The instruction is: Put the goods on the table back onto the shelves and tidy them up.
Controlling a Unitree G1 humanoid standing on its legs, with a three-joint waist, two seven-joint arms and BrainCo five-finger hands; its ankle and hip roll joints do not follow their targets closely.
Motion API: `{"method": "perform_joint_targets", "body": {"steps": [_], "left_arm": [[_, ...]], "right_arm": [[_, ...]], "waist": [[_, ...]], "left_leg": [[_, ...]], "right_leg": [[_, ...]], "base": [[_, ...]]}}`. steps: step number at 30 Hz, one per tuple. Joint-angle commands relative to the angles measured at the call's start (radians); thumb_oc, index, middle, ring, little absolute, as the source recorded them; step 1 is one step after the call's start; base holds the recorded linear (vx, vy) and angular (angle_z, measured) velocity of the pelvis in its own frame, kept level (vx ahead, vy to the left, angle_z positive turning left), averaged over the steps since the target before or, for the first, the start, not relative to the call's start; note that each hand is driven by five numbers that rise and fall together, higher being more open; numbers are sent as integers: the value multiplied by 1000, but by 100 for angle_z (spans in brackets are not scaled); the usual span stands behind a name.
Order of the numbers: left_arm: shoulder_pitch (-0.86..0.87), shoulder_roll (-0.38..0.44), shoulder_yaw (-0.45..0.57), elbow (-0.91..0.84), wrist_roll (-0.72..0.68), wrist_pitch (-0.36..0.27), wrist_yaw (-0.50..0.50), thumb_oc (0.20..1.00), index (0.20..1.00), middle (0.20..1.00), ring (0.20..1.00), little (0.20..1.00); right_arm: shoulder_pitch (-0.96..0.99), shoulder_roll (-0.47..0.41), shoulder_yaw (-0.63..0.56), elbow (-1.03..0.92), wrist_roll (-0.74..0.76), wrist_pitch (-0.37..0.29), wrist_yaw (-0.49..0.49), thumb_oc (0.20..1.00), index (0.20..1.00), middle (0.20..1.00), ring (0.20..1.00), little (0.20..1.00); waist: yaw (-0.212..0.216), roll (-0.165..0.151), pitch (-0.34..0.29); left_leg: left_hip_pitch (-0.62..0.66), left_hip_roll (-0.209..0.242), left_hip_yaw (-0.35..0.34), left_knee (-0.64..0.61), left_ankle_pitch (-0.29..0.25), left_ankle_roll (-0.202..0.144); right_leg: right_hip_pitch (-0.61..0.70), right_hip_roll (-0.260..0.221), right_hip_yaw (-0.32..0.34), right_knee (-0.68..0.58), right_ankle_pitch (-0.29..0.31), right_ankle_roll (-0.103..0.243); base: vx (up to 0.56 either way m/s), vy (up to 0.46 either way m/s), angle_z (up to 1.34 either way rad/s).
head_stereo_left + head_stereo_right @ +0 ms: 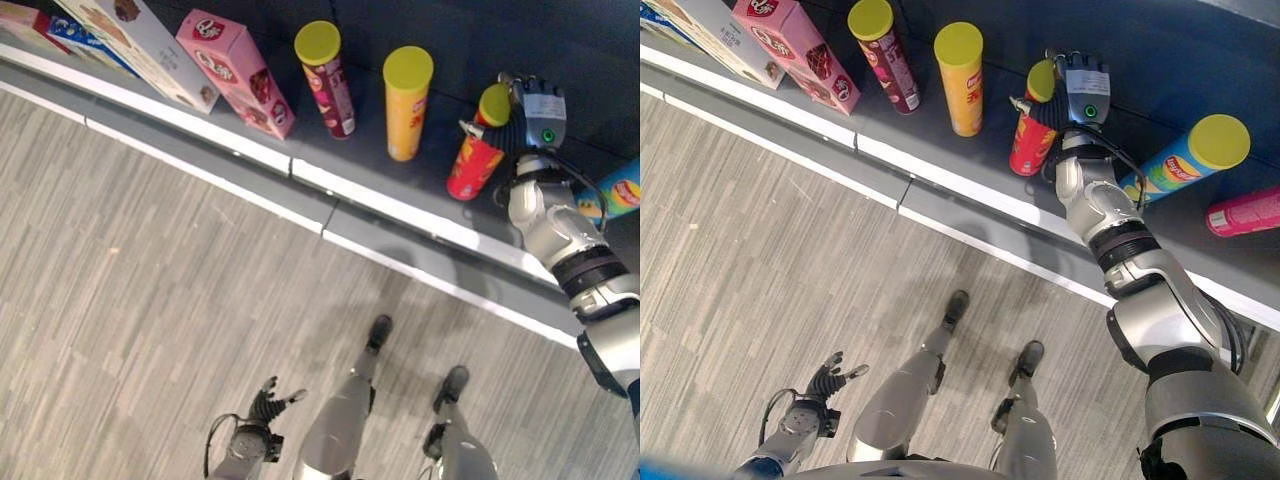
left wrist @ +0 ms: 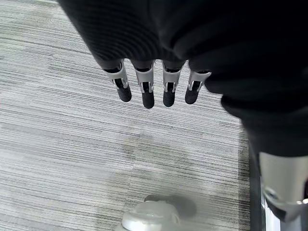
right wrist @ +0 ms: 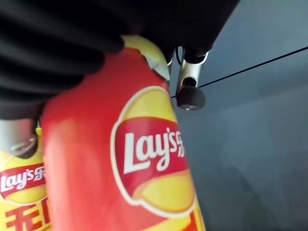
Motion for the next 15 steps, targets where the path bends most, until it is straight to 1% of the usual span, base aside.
{"method": "perform_joint_targets", "body": {"steps": [1,15], "left_arm": [[-30,13,-61,22,-50,-13,23,1000,1000,1000,1000,1000],[-27,14,-58,15,-42,-12,26,1000,1000,1000,1000,1000]], "right_arm": [[-96,-97,40,-24,-50,-3,-56,200,200,200,200,200],[-84,-117,28,-17,-54,11,-71,200,200,200,200,200]], "waist": [[20,-11,-28],[0,-10,-27]], "left_leg": [[11,0,30,31,-94,-42],[13,4,34,26,-91,-45]], "right_leg": [[39,-111,20,16,1,82],[33,-111,28,17,-1,82]], "base": [[-1,3,4],[0,0,0]]}}
